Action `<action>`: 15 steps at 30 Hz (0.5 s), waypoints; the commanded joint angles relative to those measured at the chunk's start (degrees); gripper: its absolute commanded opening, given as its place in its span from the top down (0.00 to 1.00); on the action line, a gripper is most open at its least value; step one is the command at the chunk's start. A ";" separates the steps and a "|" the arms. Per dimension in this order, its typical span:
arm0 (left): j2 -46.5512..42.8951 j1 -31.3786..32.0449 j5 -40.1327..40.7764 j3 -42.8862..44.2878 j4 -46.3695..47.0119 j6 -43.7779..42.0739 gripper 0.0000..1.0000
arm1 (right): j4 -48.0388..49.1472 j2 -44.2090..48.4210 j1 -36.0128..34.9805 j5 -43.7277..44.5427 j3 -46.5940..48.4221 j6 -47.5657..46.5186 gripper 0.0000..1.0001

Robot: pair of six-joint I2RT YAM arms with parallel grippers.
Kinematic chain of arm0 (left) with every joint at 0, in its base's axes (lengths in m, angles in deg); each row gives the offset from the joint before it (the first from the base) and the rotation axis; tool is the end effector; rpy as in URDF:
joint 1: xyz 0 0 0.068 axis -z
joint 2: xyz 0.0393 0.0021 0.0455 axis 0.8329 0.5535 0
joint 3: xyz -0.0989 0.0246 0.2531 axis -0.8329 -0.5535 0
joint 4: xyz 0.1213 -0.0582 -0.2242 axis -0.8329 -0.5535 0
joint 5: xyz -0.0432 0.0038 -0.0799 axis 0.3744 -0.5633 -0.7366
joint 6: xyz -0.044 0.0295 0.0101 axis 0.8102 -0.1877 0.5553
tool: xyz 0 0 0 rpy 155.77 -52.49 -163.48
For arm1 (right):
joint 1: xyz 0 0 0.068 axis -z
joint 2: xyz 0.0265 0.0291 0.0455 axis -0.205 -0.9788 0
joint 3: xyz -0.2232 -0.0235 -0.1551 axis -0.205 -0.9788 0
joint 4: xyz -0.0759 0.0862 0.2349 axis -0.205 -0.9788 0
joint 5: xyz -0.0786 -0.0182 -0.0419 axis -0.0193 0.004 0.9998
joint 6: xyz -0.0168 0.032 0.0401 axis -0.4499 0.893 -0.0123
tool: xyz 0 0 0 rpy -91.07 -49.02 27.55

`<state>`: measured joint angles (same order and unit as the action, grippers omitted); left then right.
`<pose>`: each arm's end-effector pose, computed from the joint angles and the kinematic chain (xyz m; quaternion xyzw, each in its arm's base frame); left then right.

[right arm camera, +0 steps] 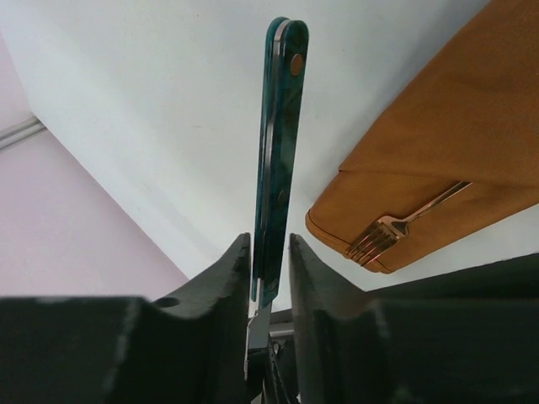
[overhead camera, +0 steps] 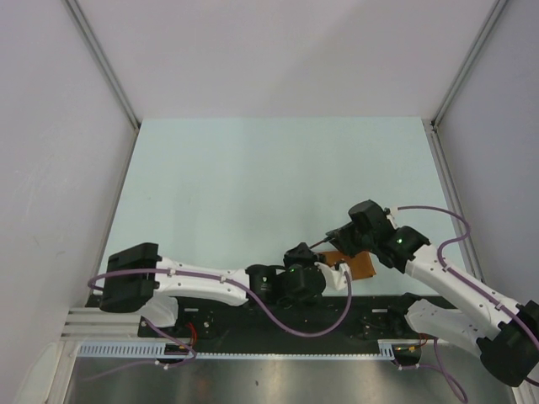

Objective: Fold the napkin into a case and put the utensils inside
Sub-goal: Pass from the right arm to the left

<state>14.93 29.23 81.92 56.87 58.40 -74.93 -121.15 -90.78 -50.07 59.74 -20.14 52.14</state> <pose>0.0510 -0.3237 0.2287 0.5986 0.5890 0.1250 0.5283 0.1515 0.1129 0.2463 0.4610 0.8196 0.2772 0.1974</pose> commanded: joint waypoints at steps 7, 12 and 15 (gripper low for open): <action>-10.85 -11.34 -22.74 4.54 -14.06 24.58 1.00 | 3.20 3.63 1.41 2.05 1.83 -10.91 0.47; -12.88 -19.07 -34.17 4.19 -15.74 33.97 1.00 | 4.77 3.02 0.54 3.72 5.61 -19.27 0.41; -14.90 -23.99 -43.31 1.82 -13.90 39.16 1.00 | 6.70 3.37 0.27 4.87 6.32 -24.19 0.34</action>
<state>3.67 10.41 52.72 59.32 43.27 -46.89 -118.55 -88.02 -49.19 61.34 -17.36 37.01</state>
